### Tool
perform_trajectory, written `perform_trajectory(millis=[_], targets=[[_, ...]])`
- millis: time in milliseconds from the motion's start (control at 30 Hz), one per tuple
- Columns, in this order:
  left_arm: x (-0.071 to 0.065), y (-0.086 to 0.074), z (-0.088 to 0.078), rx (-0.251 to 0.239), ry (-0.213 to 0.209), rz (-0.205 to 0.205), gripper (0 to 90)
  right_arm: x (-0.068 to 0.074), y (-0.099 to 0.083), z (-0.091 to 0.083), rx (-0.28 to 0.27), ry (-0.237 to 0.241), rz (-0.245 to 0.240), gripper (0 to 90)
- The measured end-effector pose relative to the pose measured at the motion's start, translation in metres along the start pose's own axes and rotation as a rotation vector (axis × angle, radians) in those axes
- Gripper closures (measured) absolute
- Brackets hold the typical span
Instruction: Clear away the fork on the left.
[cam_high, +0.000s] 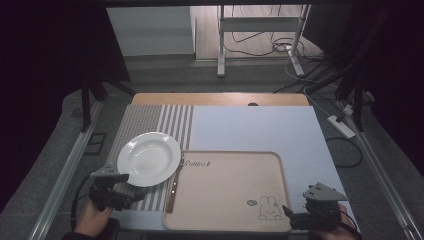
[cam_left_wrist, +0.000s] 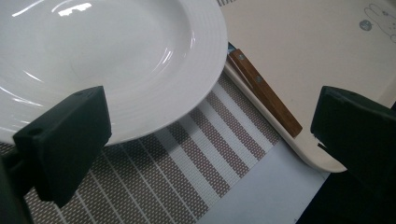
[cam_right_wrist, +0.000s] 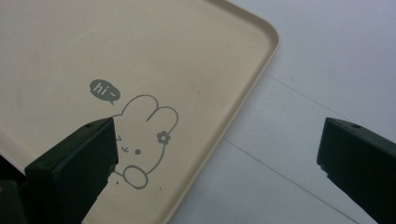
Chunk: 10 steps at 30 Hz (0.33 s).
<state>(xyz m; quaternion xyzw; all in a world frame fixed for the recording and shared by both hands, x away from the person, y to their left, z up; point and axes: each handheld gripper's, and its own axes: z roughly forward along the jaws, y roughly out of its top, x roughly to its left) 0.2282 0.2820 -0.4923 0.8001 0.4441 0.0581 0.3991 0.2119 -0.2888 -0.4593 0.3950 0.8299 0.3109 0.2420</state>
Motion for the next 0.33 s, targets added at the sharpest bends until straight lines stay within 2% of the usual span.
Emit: perform_trajectory(millis=[200, 333], targets=[[-0.0046, -0.0041, -0.0042, 0.011, 0.036, 0.017, 0.0, 0.0001, 0.0001, 0.0001, 0.001, 0.0, -0.001, 0.0], [-0.0057, -0.0027, -0.0021, 0.026, 0.04, 0.024, 0.0, 0.0003, 0.0, 0.0003, 0.001, -0.002, -0.004, 0.0]])
